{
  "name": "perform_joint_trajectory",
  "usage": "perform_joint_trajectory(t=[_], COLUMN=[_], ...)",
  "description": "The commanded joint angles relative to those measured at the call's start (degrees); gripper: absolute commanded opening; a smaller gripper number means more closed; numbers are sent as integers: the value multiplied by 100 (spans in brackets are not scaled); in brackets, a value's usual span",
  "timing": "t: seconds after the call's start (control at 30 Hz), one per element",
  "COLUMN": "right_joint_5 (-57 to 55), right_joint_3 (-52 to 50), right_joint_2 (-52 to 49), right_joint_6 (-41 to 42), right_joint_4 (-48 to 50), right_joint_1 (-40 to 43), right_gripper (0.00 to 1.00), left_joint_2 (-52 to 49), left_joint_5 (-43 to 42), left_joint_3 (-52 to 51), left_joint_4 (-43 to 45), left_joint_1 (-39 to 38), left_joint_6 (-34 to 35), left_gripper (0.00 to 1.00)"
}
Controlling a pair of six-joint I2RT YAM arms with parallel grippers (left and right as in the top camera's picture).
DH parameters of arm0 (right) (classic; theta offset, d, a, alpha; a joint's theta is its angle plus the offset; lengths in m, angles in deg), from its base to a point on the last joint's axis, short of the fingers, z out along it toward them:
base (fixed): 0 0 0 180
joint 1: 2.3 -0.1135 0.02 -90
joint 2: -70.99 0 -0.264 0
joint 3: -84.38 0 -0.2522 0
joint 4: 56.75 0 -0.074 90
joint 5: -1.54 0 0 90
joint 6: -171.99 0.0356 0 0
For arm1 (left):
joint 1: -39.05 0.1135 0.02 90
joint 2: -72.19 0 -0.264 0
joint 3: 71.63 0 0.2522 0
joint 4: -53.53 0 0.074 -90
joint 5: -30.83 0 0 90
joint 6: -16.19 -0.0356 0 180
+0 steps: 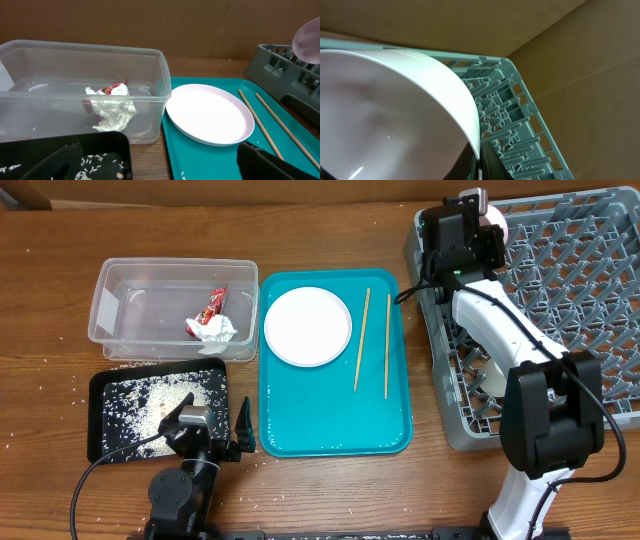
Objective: Sort waste into correct bins and load items into the dishwasher
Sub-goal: 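Carry the pink bowl into the dish rack and release, then move right gripper to the white plate and grasp its rim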
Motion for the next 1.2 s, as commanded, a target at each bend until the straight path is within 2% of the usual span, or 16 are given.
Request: perform_joint_trajectory(t=[0.0,0.23,0.53,0.73,0.83,0.93,1.0,1.07,1.17], right_joint_5=[-118,-310,-483,-297,590,2332,3904,5591,7112], right_joint_3=[0,2,13,39,184,380,398,385,317], right_joint_2=[-127,-129,26,516,905,1180,1287,1266,1113], right_joint_6=[55,345,348,348,697,1580,2269,2990,3869], right_joint_4=[-157,-970,-1261,-1443,-2083,-2992,-3434,-3654,-3696], right_joint_1=[-9,-352,-1084,-1401,-1657,-1878,-1943,-1945,-1945], right_gripper=[4,4,37,51,57,63,69,69,65], left_joint_2=[61,61,61,61,61,61,61,61,61], left_joint_5=[-42,-42,-42,-42,-42,-42,-42,-42,-42], left_joint_3=[-24,-24,-24,-24,-24,-24,-24,-24,-24], left_joint_4=[2,2,2,2,2,2,2,2,2], left_joint_1=[57,57,57,57,57,57,57,57,57], left_joint_6=[-4,-2,-2,-2,-4,-2,-2,-2,-4], left_gripper=[100,100,100,100,100,100,100,100,100])
